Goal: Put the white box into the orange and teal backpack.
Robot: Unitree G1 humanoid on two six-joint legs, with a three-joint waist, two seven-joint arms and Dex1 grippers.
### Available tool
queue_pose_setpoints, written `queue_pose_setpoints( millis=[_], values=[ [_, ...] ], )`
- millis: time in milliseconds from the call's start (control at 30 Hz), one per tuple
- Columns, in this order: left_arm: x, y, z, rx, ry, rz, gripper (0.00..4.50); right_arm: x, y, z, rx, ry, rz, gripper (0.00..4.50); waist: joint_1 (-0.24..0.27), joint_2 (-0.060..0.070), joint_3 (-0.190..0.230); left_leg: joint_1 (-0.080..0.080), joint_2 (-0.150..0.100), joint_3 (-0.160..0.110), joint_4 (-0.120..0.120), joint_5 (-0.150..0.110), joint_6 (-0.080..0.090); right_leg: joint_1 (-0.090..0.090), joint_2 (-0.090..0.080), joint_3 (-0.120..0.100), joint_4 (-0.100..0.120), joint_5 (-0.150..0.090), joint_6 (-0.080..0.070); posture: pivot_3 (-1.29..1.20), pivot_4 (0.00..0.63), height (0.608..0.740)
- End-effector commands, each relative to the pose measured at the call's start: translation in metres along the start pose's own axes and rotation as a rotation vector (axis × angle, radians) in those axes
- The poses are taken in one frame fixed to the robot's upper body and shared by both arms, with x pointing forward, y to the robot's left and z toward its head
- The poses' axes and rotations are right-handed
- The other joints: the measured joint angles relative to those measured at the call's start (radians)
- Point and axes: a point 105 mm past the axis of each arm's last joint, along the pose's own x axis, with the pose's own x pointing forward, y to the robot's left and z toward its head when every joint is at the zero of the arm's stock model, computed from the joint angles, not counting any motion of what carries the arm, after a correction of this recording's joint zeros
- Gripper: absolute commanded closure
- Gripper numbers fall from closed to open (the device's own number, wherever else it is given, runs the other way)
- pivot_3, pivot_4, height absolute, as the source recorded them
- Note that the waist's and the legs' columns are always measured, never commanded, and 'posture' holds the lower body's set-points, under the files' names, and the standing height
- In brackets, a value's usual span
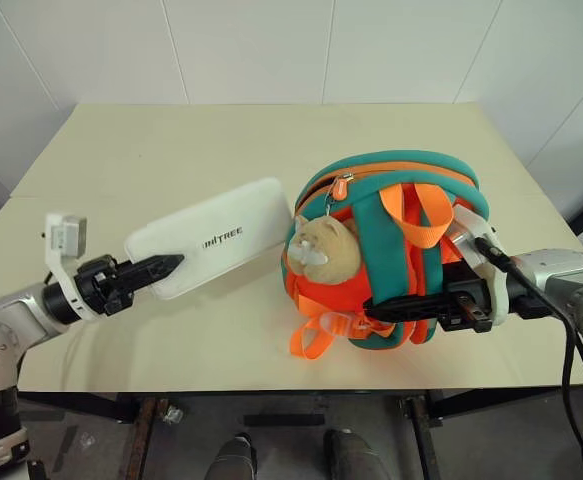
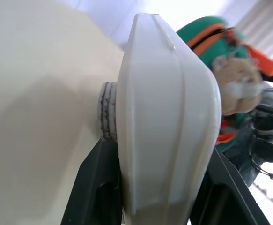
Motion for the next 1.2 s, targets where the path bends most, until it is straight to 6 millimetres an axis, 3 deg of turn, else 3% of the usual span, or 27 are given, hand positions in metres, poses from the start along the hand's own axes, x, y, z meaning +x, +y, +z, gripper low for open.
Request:
queue_pose_setpoints(
  millis=[33,333,500,667,933,1067,1200],
  values=[
    [0.003,-0.025,0.019,0.139,-0.038,-0.104,3.25,0.001,0.000,0.000,-0.035,0.000,0.013,4.49,0.000,0.000,0.000,0.000,0.000,0.000,0.000,0.000,0.000,0.000,0.000,0.000,0.000,0.000,0.000,0.00,0.150,0.740],
    [0.019,-0.027,0.004,0.283,0.146,-0.202,3.25,0.008,-0.002,-0.003,-0.052,0.005,0.015,4.49,0.001,0.000,0.000,0.000,0.000,0.000,0.001,0.000,0.000,0.001,0.000,0.000,0.000,0.000,0.000,0.00,0.150,0.740],
    [0.031,-0.007,-0.009,0.447,0.351,-0.190,3.25,0.012,-0.004,0.000,-0.065,-0.004,0.019,4.49,0.002,0.000,0.000,0.000,0.000,0.000,0.000,0.000,0.000,0.001,0.001,0.000,-0.001,0.000,0.000,0.00,0.150,0.740],
    [0.063,0.011,0.000,0.466,0.352,-0.133,3.25,0.015,-0.005,0.002,-0.072,-0.008,0.027,4.49,0.002,0.000,0.000,0.000,0.000,0.000,0.001,0.000,0.000,0.001,0.001,0.000,-0.001,0.000,0.000,0.00,0.150,0.740],
    [0.152,-0.003,0.003,0.524,0.342,-0.376,3.25,0.015,-0.016,0.007,-0.118,-0.005,-0.001,4.49,0.004,-0.001,0.000,-0.001,-0.001,-0.001,0.004,0.000,0.001,0.002,0.001,0.000,0.001,0.001,0.003,0.00,0.150,0.740],
    [0.179,-0.015,-0.005,0.536,0.339,-0.482,3.25,0.014,-0.017,0.005,-0.131,0.009,0.001,4.49,-0.004,-0.001,0.000,-0.002,-0.001,0.000,0.006,-0.001,0.002,0.001,0.001,0.000,0.001,0.001,0.003,0.00,0.150,0.740],
    [0.204,-0.014,-0.013,0.560,0.327,-0.490,3.25,0.017,-0.017,0.007,-0.148,0.000,-0.003,4.49,0.002,-0.001,0.000,-0.002,-0.001,-0.001,0.007,-0.001,0.002,0.001,0.001,0.000,0.002,0.000,0.004,0.00,0.150,0.740]
  ],
)
